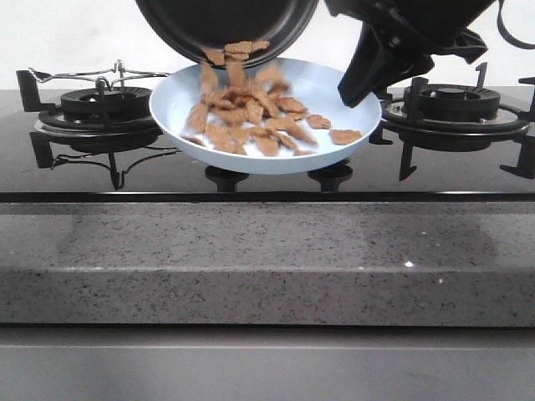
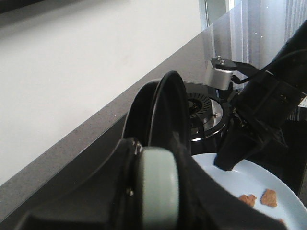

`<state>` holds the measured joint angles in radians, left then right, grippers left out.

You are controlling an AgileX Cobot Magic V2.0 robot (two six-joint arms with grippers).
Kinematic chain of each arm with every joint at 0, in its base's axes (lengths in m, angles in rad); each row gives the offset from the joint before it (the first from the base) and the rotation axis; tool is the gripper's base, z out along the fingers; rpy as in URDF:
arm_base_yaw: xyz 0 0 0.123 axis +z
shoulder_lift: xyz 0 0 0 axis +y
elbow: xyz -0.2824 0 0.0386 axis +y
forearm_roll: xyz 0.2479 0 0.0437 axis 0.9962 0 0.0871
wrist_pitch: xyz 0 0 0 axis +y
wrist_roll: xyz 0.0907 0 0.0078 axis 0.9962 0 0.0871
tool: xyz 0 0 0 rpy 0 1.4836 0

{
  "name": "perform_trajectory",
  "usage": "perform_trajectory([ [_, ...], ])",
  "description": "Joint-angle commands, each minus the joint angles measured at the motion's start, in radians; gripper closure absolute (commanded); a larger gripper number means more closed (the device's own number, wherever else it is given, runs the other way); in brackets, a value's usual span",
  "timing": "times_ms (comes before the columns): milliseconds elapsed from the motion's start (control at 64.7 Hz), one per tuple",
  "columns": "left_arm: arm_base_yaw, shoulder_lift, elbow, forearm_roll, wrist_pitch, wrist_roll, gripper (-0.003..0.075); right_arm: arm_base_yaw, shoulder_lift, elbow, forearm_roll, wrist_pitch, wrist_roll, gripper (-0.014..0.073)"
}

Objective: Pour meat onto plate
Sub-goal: 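Tilt the black pan over the held plate with the left gripper, pouring meat, then return the empty pan onto its burner with the left gripper and release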

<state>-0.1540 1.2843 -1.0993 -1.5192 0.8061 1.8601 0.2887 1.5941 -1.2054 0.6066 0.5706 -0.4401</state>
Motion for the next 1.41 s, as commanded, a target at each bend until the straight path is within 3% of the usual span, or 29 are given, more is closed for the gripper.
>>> perform_trajectory([
  [0,-0.007,-0.034,-0.039,-0.099,0.015,0.038,0.0734,0.000,-0.029,-0.023,0.011,-0.038,-0.012,0.0652],
  [232,-0.007,-0.036,-0.039,-0.099,0.061,0.050,0.0734,0.000,-0.029,-0.023,0.011,-0.038,-0.012,0.0652],
  [325,-0.007,-0.051,-0.039,-0.097,0.118,0.159,0.0734,0.000,-0.029,-0.023,0.011,-0.038,-0.012,0.0652],
  [402,-0.007,-0.058,-0.039,-0.099,0.088,0.224,0.0734,0.000,-0.029,-0.023,0.011,-0.038,-0.012,0.0652],
  [680,-0.005,-0.059,-0.039,-0.099,0.053,0.215,0.0734,0.000,-0.029,-0.023,0.011,-0.038,-0.012,0.0652],
  [897,-0.003,-0.059,-0.046,-0.124,-0.206,-0.021,0.0734,0.000,-0.029,-0.023,0.011,-0.038,-0.012,0.0652],
  [989,0.010,-0.045,-0.074,-0.108,-0.291,-0.194,0.0734,0.000,-0.029,-0.023,0.011,-0.038,-0.012,0.0652],
  [1221,0.154,0.057,-0.163,-0.106,-0.272,-0.625,0.0734,0.000,-0.029,-0.023,0.011,-0.038,-0.012,0.0652],
  [1391,0.247,0.140,-0.176,-0.118,-0.215,-0.778,0.0734,0.000,-0.029,-0.023,0.011,-0.038,-0.012,0.0652],
])
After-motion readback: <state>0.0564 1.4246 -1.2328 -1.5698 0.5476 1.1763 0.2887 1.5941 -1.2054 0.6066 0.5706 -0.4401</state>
